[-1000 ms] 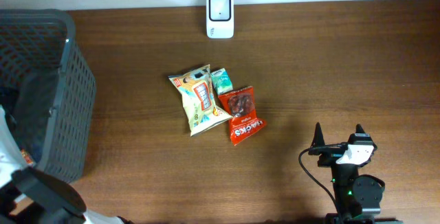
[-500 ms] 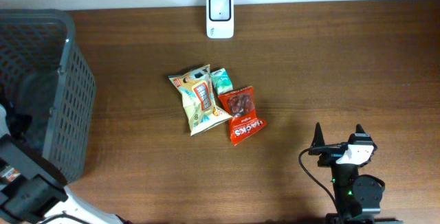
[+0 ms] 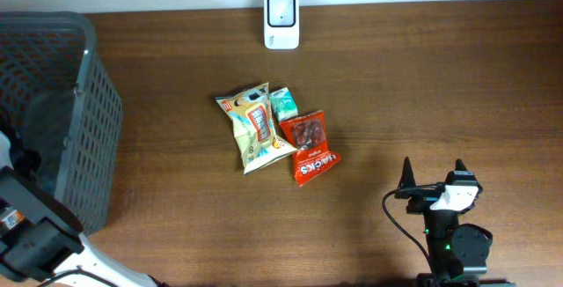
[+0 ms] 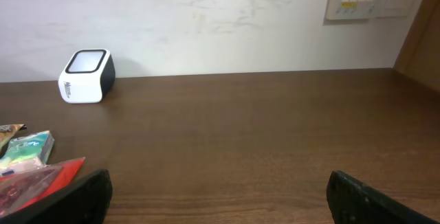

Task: Scan the item barcode
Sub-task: 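Reach the left gripper into the basket and grasp the orange tissue pack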

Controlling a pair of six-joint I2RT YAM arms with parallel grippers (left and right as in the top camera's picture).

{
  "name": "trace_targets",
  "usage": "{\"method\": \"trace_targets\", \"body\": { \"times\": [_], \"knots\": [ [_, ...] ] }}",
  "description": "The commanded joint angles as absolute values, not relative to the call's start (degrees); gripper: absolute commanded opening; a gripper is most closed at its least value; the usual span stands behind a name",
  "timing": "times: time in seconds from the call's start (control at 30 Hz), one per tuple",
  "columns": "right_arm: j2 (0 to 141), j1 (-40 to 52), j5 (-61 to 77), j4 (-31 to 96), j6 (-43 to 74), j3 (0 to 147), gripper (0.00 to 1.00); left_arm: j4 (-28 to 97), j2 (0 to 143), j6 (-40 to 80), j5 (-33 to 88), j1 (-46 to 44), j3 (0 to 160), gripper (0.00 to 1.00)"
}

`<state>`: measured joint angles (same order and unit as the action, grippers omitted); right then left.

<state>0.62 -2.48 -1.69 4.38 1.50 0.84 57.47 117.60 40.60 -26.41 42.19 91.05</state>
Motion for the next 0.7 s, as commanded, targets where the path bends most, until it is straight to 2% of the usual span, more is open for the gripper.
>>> {"method": "trace_targets", "body": {
  "times": [0.0, 0.2, 0.27, 0.4, 0.5, 0.53, 0.67],
  "knots": [
    [0.19, -2.66, -2.17, 4.47, 1.78, 0.32, 0.99, 56.29, 118.30, 41.17, -27.27, 42.68, 88.75, 0.60],
    [0.19, -2.66, -2.17, 4.47, 1.78, 0.32, 0.99, 52.95, 118.30, 41.17, -24.91, 42.68, 84.01, 0.61],
    [0.19, -2.66, -2.17, 4.47, 1.78, 0.32, 0.99, 52.93, 118.30, 41.17, -24.88, 42.68, 83.40, 0.50],
    [0.19, -2.66, -2.17, 4.47, 1.78, 0.32, 0.98, 54.72, 118.28, 41.15, -19.86, 42.65, 83.40, 0.12],
    [0.19, -2.66, -2.17, 4.47, 1.78, 0.32, 0.99, 55.09, 118.15, 41.10, -9.08, 42.65, 83.42, 0.08],
    [0.19, -2.66, -2.17, 4.47, 1.78, 0.32, 0.98, 55.24, 118.15, 40.86, -5.96, 42.54, 83.42, 0.00],
    [0.19, -2.66, -2.17, 4.47, 1.78, 0.32, 0.98, 55.11, 117.91, 37.08, -0.30, 41.01, 83.55, 0.00]
  ]
}}
